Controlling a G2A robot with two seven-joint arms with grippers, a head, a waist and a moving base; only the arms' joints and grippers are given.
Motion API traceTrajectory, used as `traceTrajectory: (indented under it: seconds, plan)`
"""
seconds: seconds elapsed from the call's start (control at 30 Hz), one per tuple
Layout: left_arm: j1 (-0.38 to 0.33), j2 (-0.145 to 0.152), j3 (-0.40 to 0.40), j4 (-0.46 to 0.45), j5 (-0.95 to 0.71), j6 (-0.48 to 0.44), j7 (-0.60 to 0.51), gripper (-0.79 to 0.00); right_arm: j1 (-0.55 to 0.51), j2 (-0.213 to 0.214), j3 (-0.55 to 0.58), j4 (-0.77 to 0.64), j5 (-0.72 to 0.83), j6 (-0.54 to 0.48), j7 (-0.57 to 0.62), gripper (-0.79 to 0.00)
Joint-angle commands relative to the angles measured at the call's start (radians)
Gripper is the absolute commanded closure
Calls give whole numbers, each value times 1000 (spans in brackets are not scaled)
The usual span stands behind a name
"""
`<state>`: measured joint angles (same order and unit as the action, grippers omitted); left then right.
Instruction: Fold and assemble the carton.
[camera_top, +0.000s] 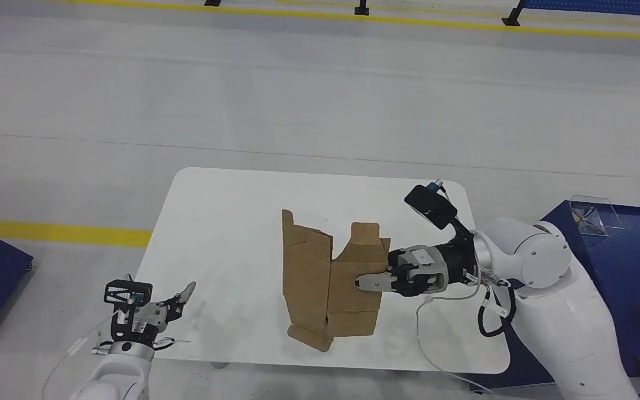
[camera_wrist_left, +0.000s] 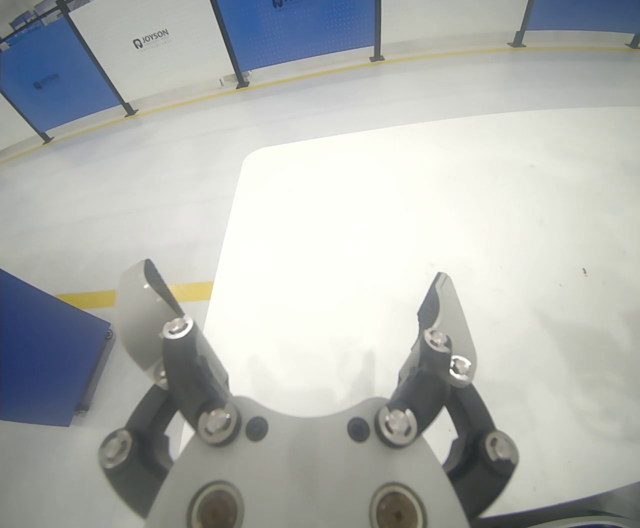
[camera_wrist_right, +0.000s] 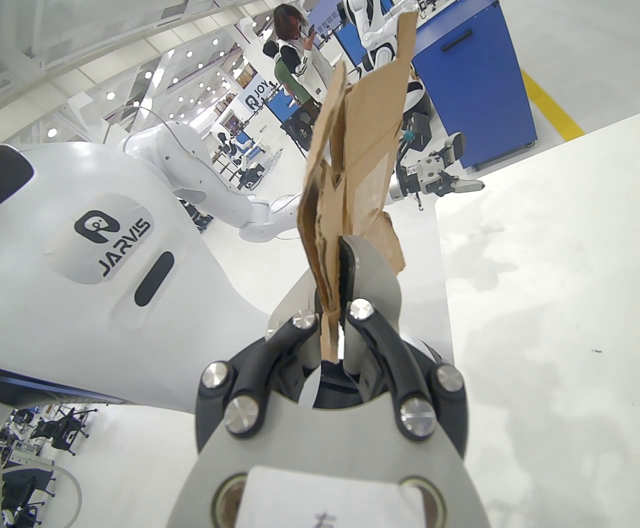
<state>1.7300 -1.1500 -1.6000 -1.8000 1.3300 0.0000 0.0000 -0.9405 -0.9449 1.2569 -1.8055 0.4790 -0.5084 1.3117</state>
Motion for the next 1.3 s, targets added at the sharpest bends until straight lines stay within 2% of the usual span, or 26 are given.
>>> traceTrajectory:
  seconds: [0.0, 0.5, 0.57, 0.7, 0.8, 0.97, 1.17, 1.27]
  plan:
    - [0, 0, 0, 0, 0, 0, 0, -785, 0, 0, 0, 0, 0, 0, 0, 0]
    - [0, 0, 0, 0, 0, 0, 0, -785, 0, 0, 0, 0, 0, 0, 0, 0]
    - [0, 0, 0, 0, 0, 0, 0, -785, -11, -2, -3, -6, 52, 19, -24, 0]
    - [0, 0, 0, 0, 0, 0, 0, -785, -8, 1, 21, 2, 278, 62, 62, 0]
    - [0, 0, 0, 0, 0, 0, 0, -785, -3, -2, 39, 18, 546, 137, 137, 0]
    - [0, 0, 0, 0, 0, 0, 0, -785, 29, -23, 14, 106, 999, 368, 224, 0]
    - [0, 0, 0, 0, 0, 0, 0, -785, 80, -81, -186, 269, 1411, 738, 217, 0]
    - [0, 0, 0, 0, 0, 0, 0, -785, 88, -121, -317, 311, 1619, 890, 127, 0]
